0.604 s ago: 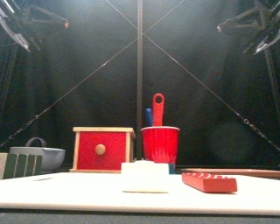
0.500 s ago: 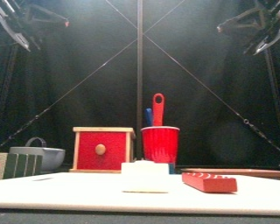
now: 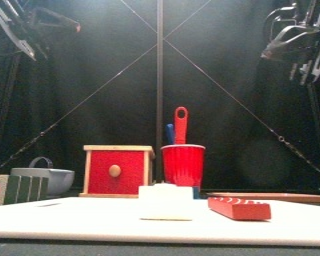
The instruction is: Grab carrot
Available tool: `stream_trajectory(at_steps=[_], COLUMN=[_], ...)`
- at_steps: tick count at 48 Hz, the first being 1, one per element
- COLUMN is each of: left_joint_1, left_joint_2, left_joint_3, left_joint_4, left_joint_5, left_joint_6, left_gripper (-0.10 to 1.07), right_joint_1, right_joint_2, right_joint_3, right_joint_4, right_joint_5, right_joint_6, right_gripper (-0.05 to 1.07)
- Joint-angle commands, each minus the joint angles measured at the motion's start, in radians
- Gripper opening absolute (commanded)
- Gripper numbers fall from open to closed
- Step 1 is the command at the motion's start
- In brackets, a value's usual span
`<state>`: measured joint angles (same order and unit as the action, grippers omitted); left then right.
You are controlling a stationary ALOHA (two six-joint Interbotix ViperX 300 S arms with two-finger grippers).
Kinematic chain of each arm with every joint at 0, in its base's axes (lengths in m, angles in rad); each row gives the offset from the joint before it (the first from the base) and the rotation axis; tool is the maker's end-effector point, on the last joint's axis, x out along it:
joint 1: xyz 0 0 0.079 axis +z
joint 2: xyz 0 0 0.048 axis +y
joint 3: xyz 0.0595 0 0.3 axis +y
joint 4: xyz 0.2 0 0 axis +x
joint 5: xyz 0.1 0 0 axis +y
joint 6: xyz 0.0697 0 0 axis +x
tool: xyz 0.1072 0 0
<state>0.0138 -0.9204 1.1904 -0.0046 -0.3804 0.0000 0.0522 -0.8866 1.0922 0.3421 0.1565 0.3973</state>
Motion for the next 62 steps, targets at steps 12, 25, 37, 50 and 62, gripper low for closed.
stream_trajectory(at_steps=[12,25,37,50,62], left_joint_1=[0.012,0.018,0.037,0.052,0.061], left_joint_2=[0.075,0.086,0.086,0.086,0.086], left_joint_3=[-0.014,-0.005,0.011,0.021,0.04], left_joint_4=[-0.002,-0.002,-0.002,-0.002,-0.002], left_joint_5=[-0.011,-0.009,-0.011,-0.009,-0.009], left_joint_6=[0.005,0.0,0.005,0.005,0.005], left_gripper=[-0.01,-0.01,-0.01,-0.01,-0.01], right_joint_1=[0.052,0.183,0.318,0.422,0.483], right_joint_2=[0.103,0.149,0.318,0.433,0.551], right_joint_3=[-0.067,-0.069,-0.13,-0.155,-0.213], right_joint_4=[0.051,-0.055,-0.259,-0.376,-0.479], right_joint_5=[0.373,0.44,0.431,0.485,0.489], right_joint_6=[0.336,0.699,1.019,1.35,1.592], right_gripper=[0.41,0.69,0.96,1.03,1.03])
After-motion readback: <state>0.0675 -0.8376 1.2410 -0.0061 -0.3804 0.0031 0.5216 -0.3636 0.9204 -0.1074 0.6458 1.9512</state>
